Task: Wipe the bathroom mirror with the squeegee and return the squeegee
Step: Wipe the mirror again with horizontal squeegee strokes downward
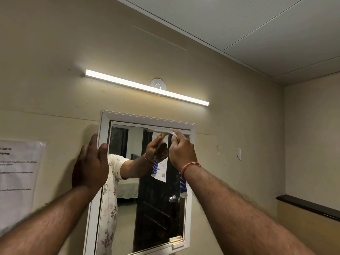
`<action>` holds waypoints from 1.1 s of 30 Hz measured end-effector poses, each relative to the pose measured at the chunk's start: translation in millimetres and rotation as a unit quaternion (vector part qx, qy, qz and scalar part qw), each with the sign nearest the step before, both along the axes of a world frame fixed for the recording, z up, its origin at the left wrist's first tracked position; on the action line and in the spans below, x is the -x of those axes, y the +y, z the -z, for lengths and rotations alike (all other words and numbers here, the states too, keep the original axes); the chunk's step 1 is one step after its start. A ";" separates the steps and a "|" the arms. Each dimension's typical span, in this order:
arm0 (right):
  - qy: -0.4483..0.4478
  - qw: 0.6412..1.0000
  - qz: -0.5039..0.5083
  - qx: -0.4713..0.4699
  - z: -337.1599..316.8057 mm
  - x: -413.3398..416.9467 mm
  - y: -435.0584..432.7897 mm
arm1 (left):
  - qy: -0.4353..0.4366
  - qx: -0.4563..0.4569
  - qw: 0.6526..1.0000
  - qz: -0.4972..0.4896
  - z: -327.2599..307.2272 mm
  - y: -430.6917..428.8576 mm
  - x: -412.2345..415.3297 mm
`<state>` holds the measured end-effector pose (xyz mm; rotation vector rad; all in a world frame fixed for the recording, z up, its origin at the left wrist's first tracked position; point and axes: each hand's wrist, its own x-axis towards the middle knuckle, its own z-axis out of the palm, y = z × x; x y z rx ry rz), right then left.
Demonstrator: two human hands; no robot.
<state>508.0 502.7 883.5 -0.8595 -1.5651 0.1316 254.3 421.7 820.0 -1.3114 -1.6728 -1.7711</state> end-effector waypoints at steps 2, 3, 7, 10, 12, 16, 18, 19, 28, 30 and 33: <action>0.004 1.000 -0.006 0.008 -0.3 1.1 -0.1 | 0.002 0.003 1.000 -0.001 0.6 1.7 2.6; 0.007 1.000 -0.009 0.015 -0.2 0.9 -0.5 | 0.007 0.003 1.000 -0.002 1.5 3.0 4.2; 0.017 0.999 -0.019 0.032 2.3 -0.2 -5.4 | 0.012 0.001 1.000 -0.002 2.6 3.7 4.0; 0.023 0.998 -0.030 0.047 8.9 -0.1 -9.0 | 0.007 0.003 1.000 -0.005 1.6 2.2 2.5; 0.027 0.998 -0.034 0.054 15.1 0.1 -9.5 | 0.007 0.004 1.000 -0.006 1.8 1.2 1.9; 0.027 0.997 -0.030 0.070 25.6 0.1 -10.0 | 0.006 0.005 1.000 -0.007 1.9 1.8 1.9; 0.028 0.997 -0.029 0.068 34.1 0.8 -10.9 | 0.008 0.004 1.000 -0.006 2.0 2.2 2.9; 0.028 0.997 -0.026 0.069 39.3 1.4 -10.6 | 0.009 0.002 1.000 -0.006 2.2 2.9 3.8; 0.010 0.991 -0.047 0.127 106.4 -5.6 -23.5 | 0.008 -0.001 1.000 -0.002 3.5 3.4 3.2; 0.000 0.989 -0.054 0.141 128.3 -6.1 -22.8 | 0.008 -0.004 1.000 -0.004 4.5 2.9 2.2; -0.022 0.987 -0.045 0.155 160.9 -9.4 -26.6 | 0.009 -0.006 1.000 -0.009 8.5 5.3 2.8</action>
